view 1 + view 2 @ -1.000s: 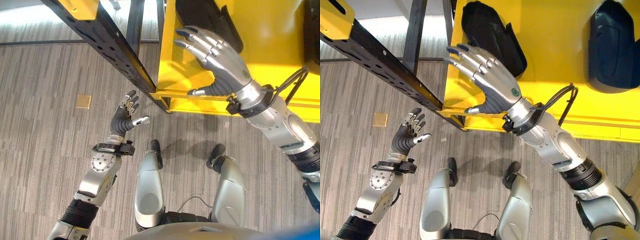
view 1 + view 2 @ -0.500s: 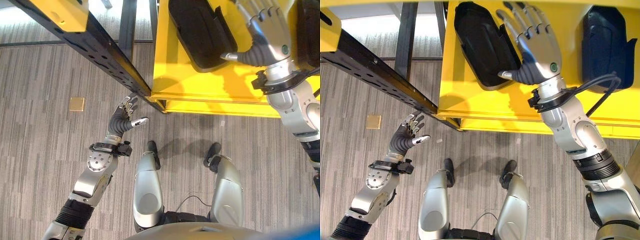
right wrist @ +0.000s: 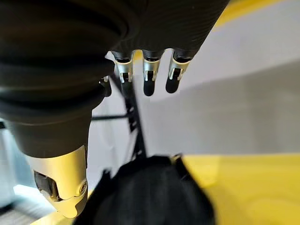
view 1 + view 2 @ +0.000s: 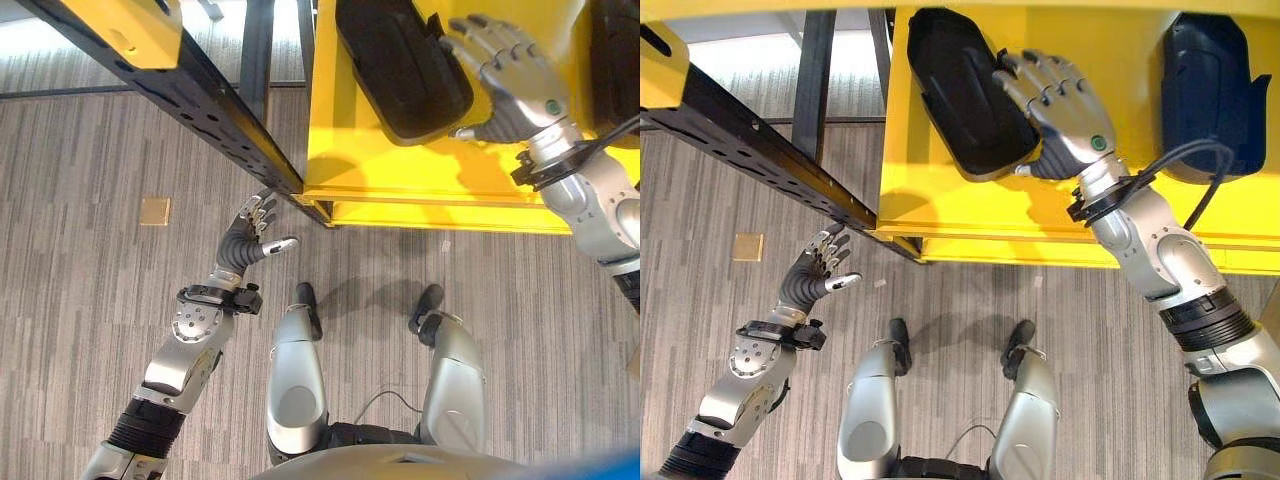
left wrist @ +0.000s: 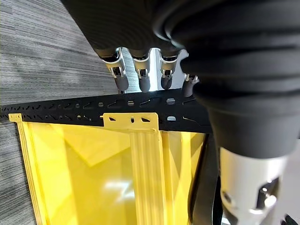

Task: Move parts from the plastic box to the shelf.

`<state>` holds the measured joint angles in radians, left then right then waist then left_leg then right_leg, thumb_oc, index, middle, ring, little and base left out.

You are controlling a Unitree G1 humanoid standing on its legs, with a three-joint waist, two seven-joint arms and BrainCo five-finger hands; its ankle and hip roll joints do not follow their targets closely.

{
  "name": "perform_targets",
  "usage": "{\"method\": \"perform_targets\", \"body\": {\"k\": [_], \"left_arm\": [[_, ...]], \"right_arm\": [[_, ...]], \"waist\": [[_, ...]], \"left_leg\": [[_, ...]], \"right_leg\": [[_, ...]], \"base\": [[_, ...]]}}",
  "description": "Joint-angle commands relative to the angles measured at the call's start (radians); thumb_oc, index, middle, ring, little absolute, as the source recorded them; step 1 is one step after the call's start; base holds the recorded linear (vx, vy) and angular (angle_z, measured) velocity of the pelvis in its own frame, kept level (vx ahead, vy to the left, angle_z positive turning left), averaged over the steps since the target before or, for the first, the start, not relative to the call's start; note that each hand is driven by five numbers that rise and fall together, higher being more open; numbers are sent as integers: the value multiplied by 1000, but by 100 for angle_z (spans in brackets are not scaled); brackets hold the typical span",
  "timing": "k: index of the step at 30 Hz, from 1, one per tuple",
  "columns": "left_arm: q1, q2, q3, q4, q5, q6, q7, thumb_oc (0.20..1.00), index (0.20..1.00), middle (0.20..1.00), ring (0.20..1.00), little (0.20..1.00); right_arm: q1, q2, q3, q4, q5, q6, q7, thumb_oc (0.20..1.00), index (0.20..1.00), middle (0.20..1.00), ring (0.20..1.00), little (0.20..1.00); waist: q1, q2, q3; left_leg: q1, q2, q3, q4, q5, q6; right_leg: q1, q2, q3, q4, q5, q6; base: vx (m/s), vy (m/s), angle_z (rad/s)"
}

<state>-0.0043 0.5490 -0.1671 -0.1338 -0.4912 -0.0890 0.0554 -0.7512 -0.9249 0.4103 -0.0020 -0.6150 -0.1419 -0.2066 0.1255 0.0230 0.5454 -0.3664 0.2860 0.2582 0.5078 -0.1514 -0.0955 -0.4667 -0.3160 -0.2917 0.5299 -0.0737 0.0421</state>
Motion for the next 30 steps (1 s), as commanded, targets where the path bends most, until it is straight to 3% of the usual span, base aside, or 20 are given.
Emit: {"method": "perform_targets", "body": {"k": [1, 12, 18, 20, 26, 30], "left_arm": [[36, 53, -7, -70, -20, -24, -16, 1000, 1000, 1000, 1000, 1000], [24, 68, -19, -48, -17, -31, -19, 1000, 1000, 1000, 1000, 1000], [17, 78, -27, -32, -20, -29, -19, 1000, 1000, 1000, 1000, 1000], [13, 77, -31, -18, -14, -37, -23, 1000, 1000, 1000, 1000, 1000], [2, 76, -33, -4, -27, -27, -34, 1000, 1000, 1000, 1000, 1000], [-13, 72, -46, -5, -11, -43, -49, 1000, 1000, 1000, 1000, 1000]], "right_arm": [[-84, -50, 16, -38, -24, -50, 12, 1000, 1000, 1000, 1000, 1000], [-129, -68, 137, 21, -148, -101, -57, 1000, 1000, 1000, 1000, 1000], [-150, -53, 215, 103, -151, -42, -63, 1000, 1000, 1000, 1000, 1000], [-152, -30, 234, 175, -152, 8, -103, 1000, 1000, 1000, 1000, 1000], [-189, 21, 259, 298, -151, 15, -119, 1000, 1000, 1000, 1000, 1000], [-217, 54, 289, 389, -164, 62, -132, 1000, 1000, 1000, 1000, 1000]], "waist": [[2, -10, -25], [17, -20, -25], [27, -24, -25], [31, -25, -25], [40, -18, -25], [53, -8, -25]], "left_leg": [[32, 7, 36, -37, -15, 18], [17, 21, 29, -36, -8, 12], [14, 26, 25, -32, -5, 11], [14, 26, 23, -36, -2, 11], [19, 23, 21, -38, 0, 11], [22, 18, 17, -36, -5, 17]], "right_leg": [[70, -59, -10, 63, -113, 102], [61, -66, -22, 66, -107, 111], [62, -70, -29, 73, -107, 111], [62, -70, -29, 72, -105, 112], [63, -75, -33, 74, -104, 112], [66, -85, -36, 86, -108, 110]], "base": [[-1, -38, 3], [-4, -13, 0], [8, -31, 5], [10, -33, 4], [5, -1, 0], [25, -8, 0]]}}
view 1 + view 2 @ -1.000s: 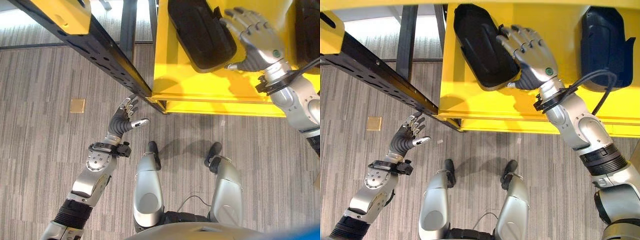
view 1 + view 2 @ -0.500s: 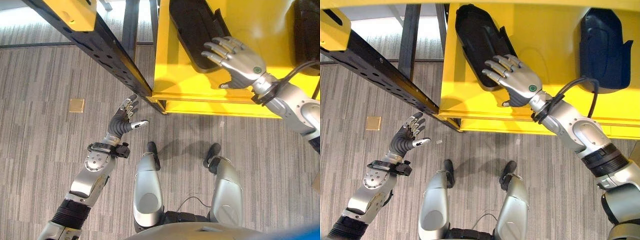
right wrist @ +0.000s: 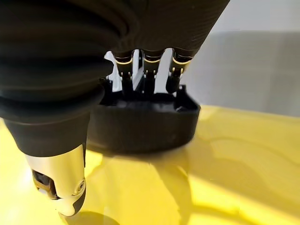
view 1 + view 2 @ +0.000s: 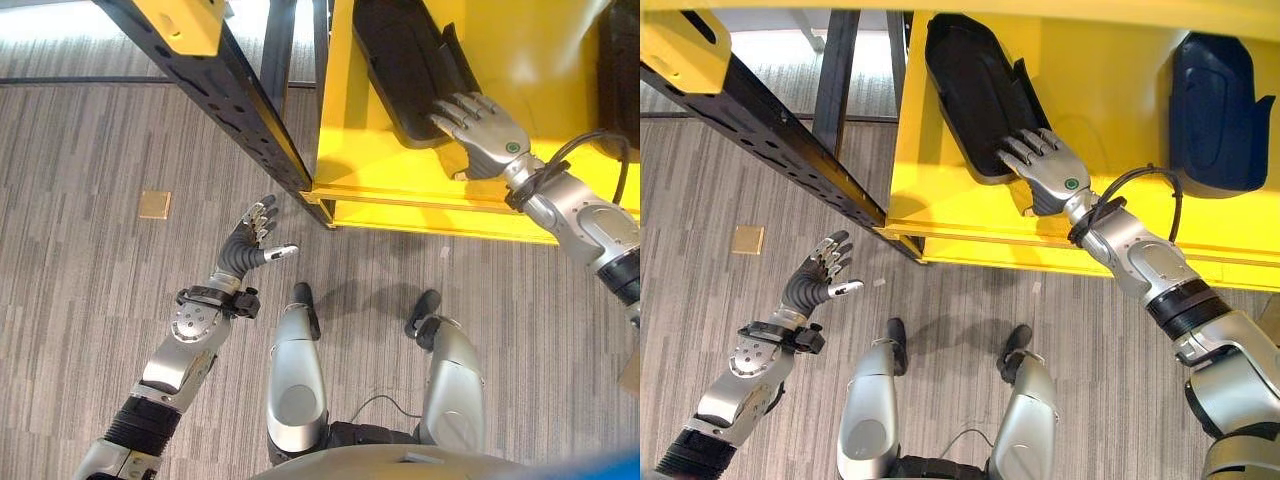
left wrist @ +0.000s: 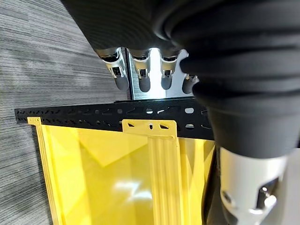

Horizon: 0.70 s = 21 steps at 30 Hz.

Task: Move parts from the plastic box to the shelf.

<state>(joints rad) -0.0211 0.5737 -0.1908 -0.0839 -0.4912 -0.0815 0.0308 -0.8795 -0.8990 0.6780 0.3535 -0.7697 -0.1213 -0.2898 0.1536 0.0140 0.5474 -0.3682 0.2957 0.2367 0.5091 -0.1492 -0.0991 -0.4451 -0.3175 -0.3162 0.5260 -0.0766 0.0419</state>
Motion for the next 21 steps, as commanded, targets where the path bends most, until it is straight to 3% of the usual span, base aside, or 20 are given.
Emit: {"method": "perform_targets", "body": {"k": [1, 5, 10, 21], "left_arm": [[1, 47, -26, -57, -3, -53, -25, 1000, 1000, 1000, 1000, 1000], [-10, 42, -37, -55, 2, -51, -21, 1000, 1000, 1000, 1000, 1000], [-20, 40, -39, -47, -7, -38, -28, 1000, 1000, 1000, 1000, 1000], [-27, 49, -40, -23, -14, -36, -58, 1000, 1000, 1000, 1000, 1000]], "right_arm": [[-94, 37, 27, 68, -11, 58, -67, 1000, 1000, 1000, 1000, 1000], [-117, 63, 31, 162, 8, 85, -105, 1000, 1000, 1000, 1000, 1000], [-141, 88, 32, 244, -26, 70, -96, 1000, 1000, 1000, 1000, 1000], [-198, 104, 145, 356, -27, 90, 42, 1000, 1000, 1000, 1000, 1000]], "waist": [[28, 4, -27], [34, 15, -27], [39, 31, -27], [61, 26, -27]], "left_leg": [[24, 5, 36, -37, -7, 21], [30, -1, 32, -41, -5, 21], [31, -6, 28, -42, -4, 17], [36, 0, 19, -43, 2, 12]], "right_leg": [[47, -86, -14, 93, -107, 110], [54, -92, -17, 98, -109, 110], [52, -101, -17, 103, -110, 112], [59, -115, -28, 114, -110, 113]], "base": [[35, -16, 3], [32, 1, 5], [17, 19, 4], [1, 1, 0]]}}
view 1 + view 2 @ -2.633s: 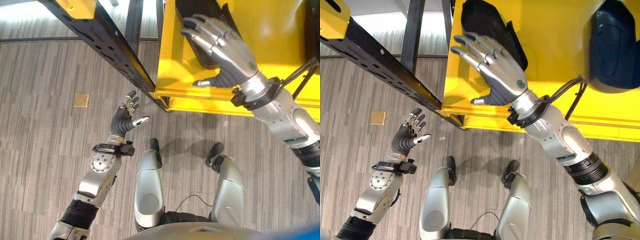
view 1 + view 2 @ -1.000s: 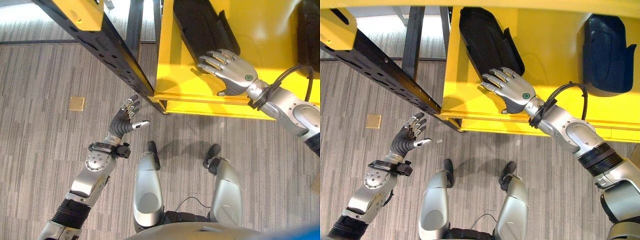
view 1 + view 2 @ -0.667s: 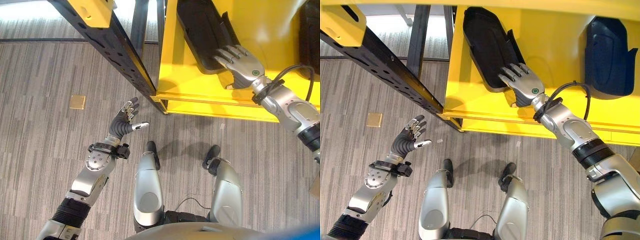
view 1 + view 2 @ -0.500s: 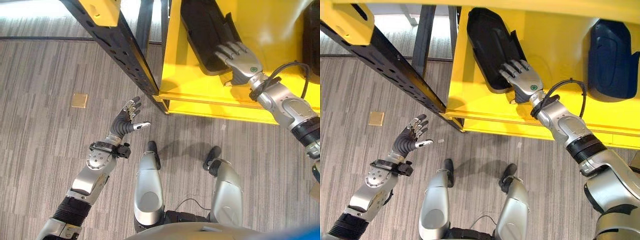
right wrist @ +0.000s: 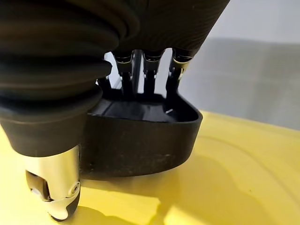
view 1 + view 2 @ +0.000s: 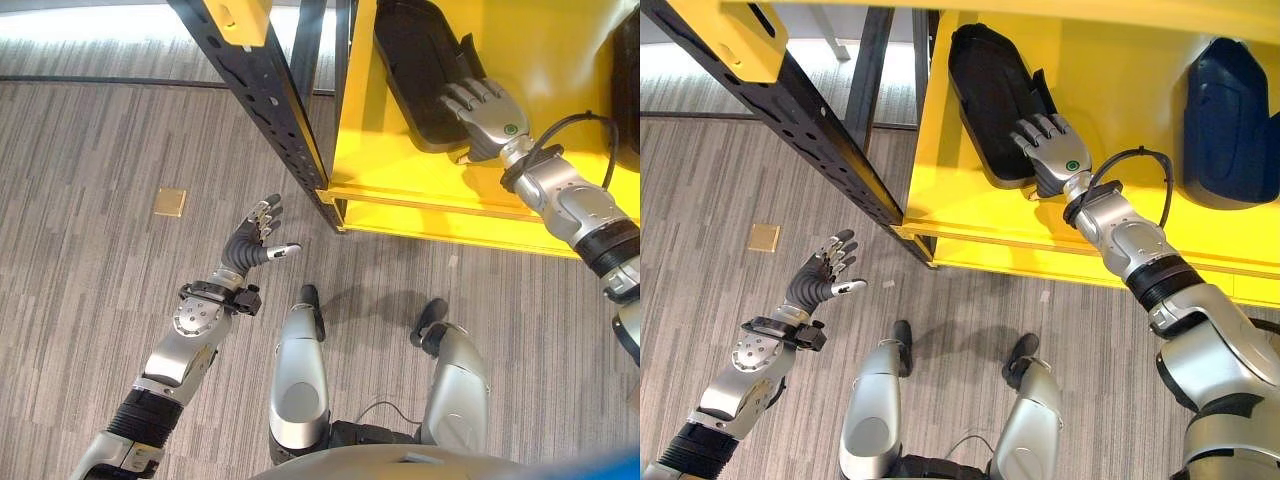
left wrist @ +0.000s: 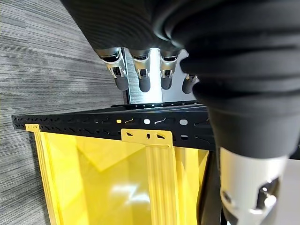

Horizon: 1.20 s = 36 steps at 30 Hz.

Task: Move parts from the plastic box to the shelf.

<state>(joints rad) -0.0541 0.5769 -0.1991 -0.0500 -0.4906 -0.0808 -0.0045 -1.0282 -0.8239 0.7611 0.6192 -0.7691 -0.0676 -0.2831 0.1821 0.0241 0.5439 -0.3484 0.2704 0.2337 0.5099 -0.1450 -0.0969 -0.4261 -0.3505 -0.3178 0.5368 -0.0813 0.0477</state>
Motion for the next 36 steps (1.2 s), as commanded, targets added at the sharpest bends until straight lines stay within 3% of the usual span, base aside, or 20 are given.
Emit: {"method": "perform_targets", "body": {"k": [1, 7, 8, 9, 10, 11, 23, 33, 36], "left_arm": [[6, 46, -32, -57, -14, -33, -23, 1000, 1000, 1000, 1000, 1000], [7, 53, -35, -44, -14, -30, -31, 1000, 1000, 1000, 1000, 1000], [8, 55, -34, -45, -13, -28, -32, 1000, 1000, 1000, 1000, 1000], [12, 57, -33, -43, -14, -34, -34, 1000, 1000, 1000, 1000, 1000], [14, 57, -33, -41, -14, -36, -35, 1000, 1000, 1000, 1000, 1000], [17, 58, -34, -41, -12, -40, -37, 1000, 1000, 1000, 1000, 1000], [19, 62, -35, -25, -16, -52, -49, 1000, 1000, 1000, 1000, 1000], [11, 49, -49, -39, -19, -53, -29, 1000, 1000, 1000, 1000, 1000], [8, 48, -50, -38, -24, -53, -27, 1000, 1000, 1000, 1000, 1000]], "right_arm": [[-52, 29, 67, 95, -33, 33, 38, 1000, 1000, 1000, 1000, 1000], [-86, 30, 135, 130, -126, -2, 44, 1000, 1000, 1000, 1000, 1000], [-90, 29, 142, 131, -126, -4, 53, 896, 896, 896, 896, 896], [-89, 26, 156, 132, -117, 2, 65, 504, 504, 504, 504, 504], [-90, 25, 162, 132, -111, 3, 71, 388, 388, 388, 388, 388], [-90, 24, 171, 138, -91, 7, 87, 200, 200, 200, 200, 200], [-78, 56, 183, 200, 58, 22, 53, 200, 200, 200, 200, 200], [-40, 123, 85, 222, 246, 5, 54, 200, 200, 200, 200, 200], [-34, 137, 69, 215, 221, -4, 47, 200, 200, 200, 200, 200]], "waist": [[33, 15, -24], [46, 10, -24], [48, 10, -24], [51, 9, -24], [51, 8, -24], [54, 7, -24], [63, 5, -24], [54, 21, -24], [52, 24, -24]], "left_leg": [[18, 25, 22, -45, -2, 9], [15, 31, 16, -43, 2, 6], [14, 32, 15, -43, 2, 6], [13, 33, 13, -43, 3, 6], [12, 33, 13, -43, 4, 5], [12, 34, 12, -43, 5, 5], [6, 43, 6, -43, 11, 1], [4, 41, 6, -45, 13, -2], [4, 39, 7, -46, 13, -2]], "right_leg": [[42, -83, -27, 103, -106, 107], [43, -89, -36, 109, -103, 110], [43, -89, -37, 109, -103, 111], [42, -91, -38, 111, -103, 112], [42, -91, -39, 112, -103, 112], [44, -91, -40, 110, -103, 112], [43, -96, -44, 112, -99, 115], [37, -99, -35, 110, -96, 117], [36, -100, -34, 110, -96, 117]], "base": [[0, 0, 0], [2, -5, 1], [0, 0, 0], [0, 0, 0], [0, 0, 0], [0, 0, 0], [2, -9, 2], [0, 0, 0], [0, 0, 0]]}}
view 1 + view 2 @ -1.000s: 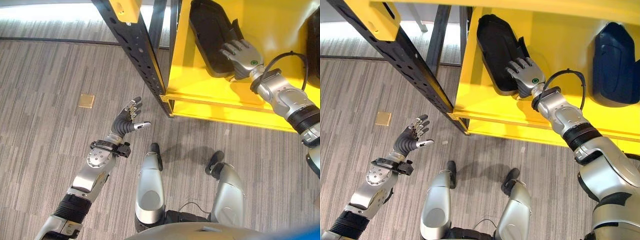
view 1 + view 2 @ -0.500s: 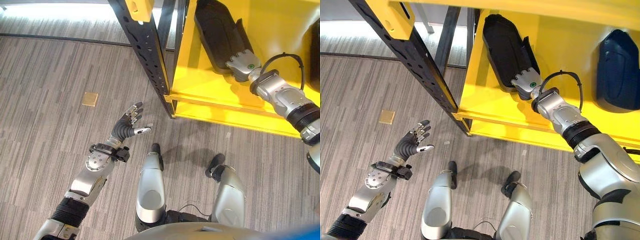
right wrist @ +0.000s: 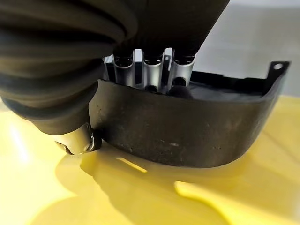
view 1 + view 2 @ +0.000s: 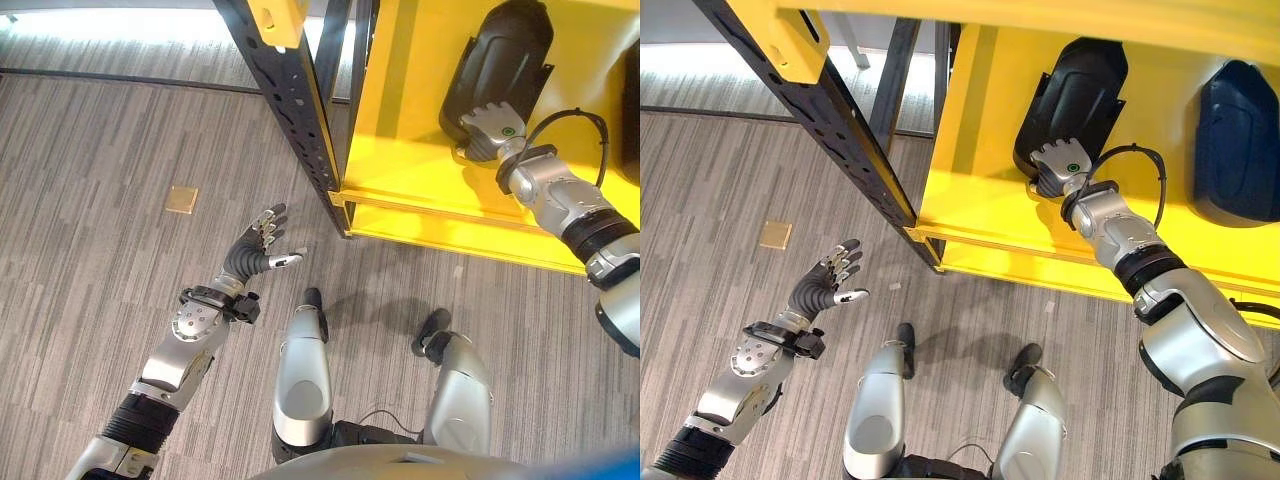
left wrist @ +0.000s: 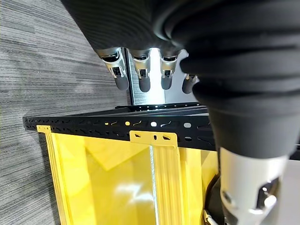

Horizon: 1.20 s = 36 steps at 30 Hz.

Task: Move parts from the plastic box to the shelf.

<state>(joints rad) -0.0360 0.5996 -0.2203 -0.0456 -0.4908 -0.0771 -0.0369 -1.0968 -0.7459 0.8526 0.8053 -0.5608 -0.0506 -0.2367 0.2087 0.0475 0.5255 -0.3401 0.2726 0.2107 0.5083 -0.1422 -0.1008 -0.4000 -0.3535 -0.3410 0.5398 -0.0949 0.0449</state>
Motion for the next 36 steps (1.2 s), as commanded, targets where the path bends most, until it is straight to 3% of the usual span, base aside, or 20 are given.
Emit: {"method": "perform_targets", "body": {"k": [1, 16, 24, 30, 36], "left_arm": [[-14, 22, -31, -42, -24, -54, 9, 1000, 1000, 1000, 1000, 1000], [-22, 24, -47, -15, -29, -63, 9, 1000, 1000, 1000, 1000, 1000], [-16, 34, -45, -10, -29, -69, -6, 1000, 1000, 1000, 1000, 1000], [-11, 38, -44, -10, -23, -71, -14, 1000, 1000, 1000, 1000, 1000], [-17, 36, -53, 1, -19, -79, -16, 1000, 1000, 1000, 1000, 1000]], "right_arm": [[31, 65, -26, 25, -6, -29, 3, 200, 200, 200, 200, 200], [-22, 72, 78, -57, -230, -135, -3, 200, 200, 200, 200, 200], [-40, 68, 137, -80, -267, -134, 13, 200, 200, 200, 200, 200], [-52, 66, 157, -70, -253, -88, 32, 200, 200, 200, 200, 200], [-68, 59, 166, -8, -313, -66, -19, 200, 200, 200, 200, 200]], "waist": [[24, 3, -5], [33, 1, -6], [43, -7, -6], [49, -11, -6], [53, -13, -6]], "left_leg": [[-4, 37, 30, -44, 10, 2], [14, 34, 32, -44, 8, 4], [13, 38, 26, -42, 9, 2], [11, 41, 23, -43, 12, 1], [7, 47, 18, -36, 12, 0]], "right_leg": [[10, -97, -10, 107, -83, 119], [26, -102, -11, 107, -83, 123], [28, -103, -12, 108, -82, 126], [28, -104, -15, 107, -79, 129], [27, -108, -15, 110, -75, 131]], "base": [[0, 0, 0], [1, 0, 0], [0, 0, 0], [0, 0, 0], [0, 0, 0]]}}
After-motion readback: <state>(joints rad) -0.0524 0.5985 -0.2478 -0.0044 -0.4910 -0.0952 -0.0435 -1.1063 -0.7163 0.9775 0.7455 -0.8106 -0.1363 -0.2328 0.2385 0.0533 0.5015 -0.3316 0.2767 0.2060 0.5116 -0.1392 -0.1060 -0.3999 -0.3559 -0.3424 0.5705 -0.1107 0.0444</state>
